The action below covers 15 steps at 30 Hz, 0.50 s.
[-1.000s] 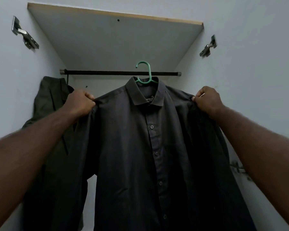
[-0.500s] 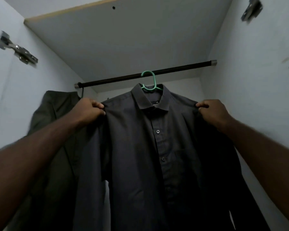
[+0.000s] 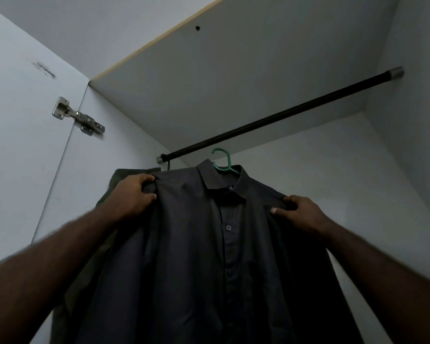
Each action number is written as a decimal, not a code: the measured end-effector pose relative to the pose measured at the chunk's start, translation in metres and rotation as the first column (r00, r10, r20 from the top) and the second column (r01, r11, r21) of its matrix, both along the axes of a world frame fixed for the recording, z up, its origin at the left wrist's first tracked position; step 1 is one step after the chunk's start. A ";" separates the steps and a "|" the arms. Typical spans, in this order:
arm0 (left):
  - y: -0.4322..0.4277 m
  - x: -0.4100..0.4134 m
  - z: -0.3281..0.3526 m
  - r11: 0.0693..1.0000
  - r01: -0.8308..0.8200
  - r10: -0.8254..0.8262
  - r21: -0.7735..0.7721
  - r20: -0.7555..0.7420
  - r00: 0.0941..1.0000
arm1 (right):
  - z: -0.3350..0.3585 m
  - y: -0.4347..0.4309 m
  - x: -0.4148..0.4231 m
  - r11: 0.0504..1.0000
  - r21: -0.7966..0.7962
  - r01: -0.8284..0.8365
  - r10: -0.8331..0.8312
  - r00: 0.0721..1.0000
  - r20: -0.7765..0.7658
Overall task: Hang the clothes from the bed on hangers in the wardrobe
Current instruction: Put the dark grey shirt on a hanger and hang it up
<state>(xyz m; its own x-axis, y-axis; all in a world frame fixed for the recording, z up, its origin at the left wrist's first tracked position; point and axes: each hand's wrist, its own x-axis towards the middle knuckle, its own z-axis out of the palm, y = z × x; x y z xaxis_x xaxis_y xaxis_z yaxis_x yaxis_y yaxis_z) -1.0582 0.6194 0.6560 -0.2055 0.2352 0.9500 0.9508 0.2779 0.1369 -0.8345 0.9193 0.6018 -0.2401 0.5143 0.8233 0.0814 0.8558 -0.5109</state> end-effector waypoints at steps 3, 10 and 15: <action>0.005 -0.021 0.014 0.996 -0.080 0.082 0.037 -0.058 0.995 | 0.014 0.017 -0.033 0.995 0.060 0.074 -0.074 0.997 -0.005; 0.029 -0.058 0.043 0.975 -0.216 0.221 0.047 -0.231 0.947 | 0.035 0.061 -0.101 0.980 0.136 0.145 -0.144 0.989 -0.016; 0.040 -0.074 0.047 0.953 -0.301 0.298 0.031 -0.260 0.918 | 0.039 0.084 -0.141 0.977 0.154 0.145 -0.152 0.988 0.039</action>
